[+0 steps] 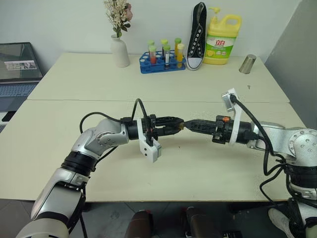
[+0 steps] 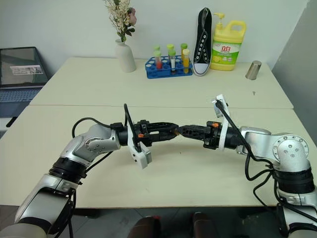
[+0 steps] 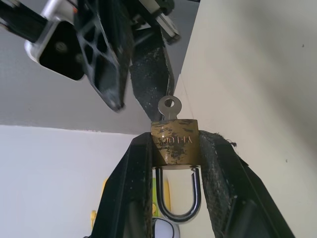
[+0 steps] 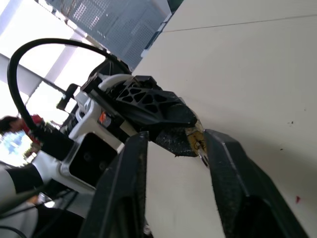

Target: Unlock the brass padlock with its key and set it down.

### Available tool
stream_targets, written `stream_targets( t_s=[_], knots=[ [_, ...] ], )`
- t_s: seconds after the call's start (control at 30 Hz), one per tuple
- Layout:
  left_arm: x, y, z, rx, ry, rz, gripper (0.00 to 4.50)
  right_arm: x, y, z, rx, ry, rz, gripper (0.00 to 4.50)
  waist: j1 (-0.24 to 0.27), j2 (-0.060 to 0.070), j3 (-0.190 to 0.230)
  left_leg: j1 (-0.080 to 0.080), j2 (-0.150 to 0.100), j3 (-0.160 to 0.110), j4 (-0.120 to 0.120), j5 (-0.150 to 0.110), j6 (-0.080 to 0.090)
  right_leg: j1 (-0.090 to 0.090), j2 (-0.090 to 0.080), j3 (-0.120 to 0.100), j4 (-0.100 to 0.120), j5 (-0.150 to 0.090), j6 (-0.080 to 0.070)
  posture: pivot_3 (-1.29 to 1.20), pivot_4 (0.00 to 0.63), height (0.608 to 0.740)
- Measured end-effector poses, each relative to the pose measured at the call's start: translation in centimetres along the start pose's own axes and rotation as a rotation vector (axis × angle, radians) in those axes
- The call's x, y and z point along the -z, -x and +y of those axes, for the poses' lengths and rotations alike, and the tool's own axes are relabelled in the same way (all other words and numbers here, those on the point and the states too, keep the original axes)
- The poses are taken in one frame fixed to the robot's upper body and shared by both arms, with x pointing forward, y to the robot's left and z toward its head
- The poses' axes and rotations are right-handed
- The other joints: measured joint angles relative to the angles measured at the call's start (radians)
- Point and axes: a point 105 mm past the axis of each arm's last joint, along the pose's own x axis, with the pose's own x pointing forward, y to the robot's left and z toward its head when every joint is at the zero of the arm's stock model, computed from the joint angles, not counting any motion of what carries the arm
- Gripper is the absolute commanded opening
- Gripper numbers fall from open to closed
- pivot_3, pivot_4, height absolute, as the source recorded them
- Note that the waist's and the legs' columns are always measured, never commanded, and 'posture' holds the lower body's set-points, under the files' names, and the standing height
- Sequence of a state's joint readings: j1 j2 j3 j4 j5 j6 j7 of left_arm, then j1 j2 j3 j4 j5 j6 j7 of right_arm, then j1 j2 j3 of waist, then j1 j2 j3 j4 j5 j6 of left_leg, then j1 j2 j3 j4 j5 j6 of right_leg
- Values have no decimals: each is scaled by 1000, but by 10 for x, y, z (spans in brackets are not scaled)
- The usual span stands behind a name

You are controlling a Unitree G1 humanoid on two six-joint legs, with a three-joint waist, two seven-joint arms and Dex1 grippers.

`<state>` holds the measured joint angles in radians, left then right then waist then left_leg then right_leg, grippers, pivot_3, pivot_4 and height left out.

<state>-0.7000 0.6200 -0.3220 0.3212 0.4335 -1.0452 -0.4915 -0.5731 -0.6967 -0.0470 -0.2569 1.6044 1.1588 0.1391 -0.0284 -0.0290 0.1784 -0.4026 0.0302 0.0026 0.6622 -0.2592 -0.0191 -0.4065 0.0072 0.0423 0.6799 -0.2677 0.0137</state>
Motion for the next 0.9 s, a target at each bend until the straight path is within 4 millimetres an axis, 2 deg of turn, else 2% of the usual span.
stream_targets(
  t_s=[0.13, 0.17, 0.3, 0.6, 0.67, 0.73, 0.9],
  knots=[
    [1, 0, 0, 1, 5, 9, 964, 5, 9, -6, 33, 133, 8, 4283, 1, 0, 0, 0, 0, 0, 0, 0, 0, 0, 0, 0, 0, 0, 0, 0, 150, 740],
    [2, 0, 0, 1, 6, 10, 964, 7, 9, -5, 32, 170, 18, 4485, 1, 0, 0, 0, 0, 0, 0, 0, 0, 0, 0, 0, 0, 0, 0, 0, 150, 740],
    [0, -3, -1, -5, 11, 1, 964, 12, -4, -4, 13, 248, 14, 4500, -4, 0, 0, 1, 0, 0, 0, 0, 0, 0, 1, 0, 1, 0, 0, 0, 150, 740],
    [0, -3, -2, -3, 15, 1, 964, 13, -20, -10, 8, 267, -13, 4500, 0, 0, 0, 1, -1, 0, 0, 0, 0, 0, 1, 0, 0, 0, 0, 0, 150, 740],
    [0, -3, -2, -3, 15, 1, 964, 13, -23, -8, -7, 264, -18, 4141, 0, 0, 0, 1, 0, 0, 0, 0, 0, 0, 0, 0, 0, 0, 0, 0, 150, 740],
    [0, -3, -2, -3, 15, 1, 964, 14, -24, -8, -13, 264, -19, 3585, 0, 0, 0, 1, 0, 0, 0, 0, 0, 0, 0, 0, 1, 0, 0, 0, 150, 740],
    [1, -3, -2, -3, 16, 2, 964, 15, -24, -10, -19, 253, -18, 1723, 0, 0, 0, 1, 0, 0, 0, 0, 0, 0, 0, 0, 1, 0, 0, 0, 150, 740]
  ],
)
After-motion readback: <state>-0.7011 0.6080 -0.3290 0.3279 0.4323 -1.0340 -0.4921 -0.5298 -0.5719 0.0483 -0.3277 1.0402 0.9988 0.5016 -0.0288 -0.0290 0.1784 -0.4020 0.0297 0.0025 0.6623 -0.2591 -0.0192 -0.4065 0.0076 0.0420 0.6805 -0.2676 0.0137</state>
